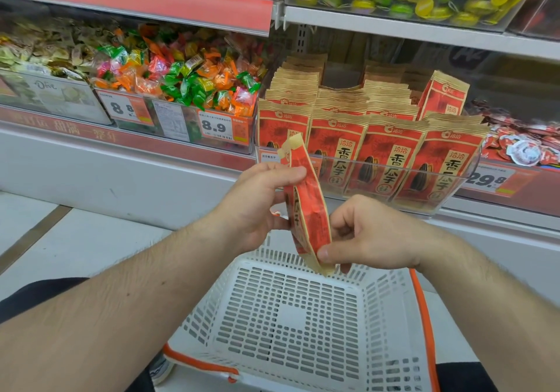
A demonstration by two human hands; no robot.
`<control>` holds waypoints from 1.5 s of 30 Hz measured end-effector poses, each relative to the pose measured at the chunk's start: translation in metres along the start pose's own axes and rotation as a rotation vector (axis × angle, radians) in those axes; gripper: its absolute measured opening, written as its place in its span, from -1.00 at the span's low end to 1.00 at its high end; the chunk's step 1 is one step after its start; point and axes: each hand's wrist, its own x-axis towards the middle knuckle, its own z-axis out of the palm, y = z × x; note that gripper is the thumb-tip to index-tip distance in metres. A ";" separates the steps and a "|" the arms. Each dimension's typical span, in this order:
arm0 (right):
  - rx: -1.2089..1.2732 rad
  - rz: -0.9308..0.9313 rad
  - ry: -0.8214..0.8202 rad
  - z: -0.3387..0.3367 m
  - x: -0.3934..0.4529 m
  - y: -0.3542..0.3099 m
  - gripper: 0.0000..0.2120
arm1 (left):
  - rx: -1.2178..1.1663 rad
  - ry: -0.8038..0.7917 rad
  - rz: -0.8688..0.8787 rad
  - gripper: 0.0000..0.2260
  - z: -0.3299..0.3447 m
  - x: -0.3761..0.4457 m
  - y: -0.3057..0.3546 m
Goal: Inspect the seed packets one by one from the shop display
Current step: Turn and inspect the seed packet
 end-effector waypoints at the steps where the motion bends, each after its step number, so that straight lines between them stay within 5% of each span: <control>1: -0.073 0.015 0.058 0.002 0.001 -0.002 -0.72 | 0.030 0.011 0.019 -0.82 0.000 0.001 -0.001; 4: -0.382 0.067 0.261 0.009 0.004 -0.006 -0.42 | 0.093 0.073 0.070 -0.73 0.002 0.001 -0.007; 12: -0.547 0.145 0.355 0.027 0.013 -0.011 -0.50 | 0.130 0.173 0.123 -0.64 0.005 0.001 -0.016; 18: -0.397 0.205 0.334 0.026 0.014 -0.004 -0.53 | 0.116 0.115 0.103 -0.62 0.004 -0.001 -0.014; 22: 0.046 0.142 0.239 0.023 0.013 0.003 -0.04 | 0.014 -0.122 0.080 -0.70 0.003 -0.007 -0.008; 27: 0.225 0.001 0.267 0.032 0.015 0.000 -0.18 | -0.044 -0.240 0.078 -0.74 0.006 -0.011 -0.008; 31: 0.115 0.070 0.381 0.036 0.017 0.003 -0.19 | 0.025 -0.189 0.092 -0.64 0.008 -0.012 -0.011; 35: 0.001 0.106 0.490 0.034 0.017 0.001 -0.21 | 0.109 -0.097 0.132 -0.84 0.011 -0.014 -0.010; 41: 0.009 0.151 0.521 0.036 0.020 0.001 -0.10 | 0.172 -0.025 0.145 -0.86 0.009 -0.012 -0.008; 45: 0.154 0.141 0.508 0.023 0.021 0.004 -0.46 | 0.181 0.010 0.101 -0.79 0.003 -0.007 0.000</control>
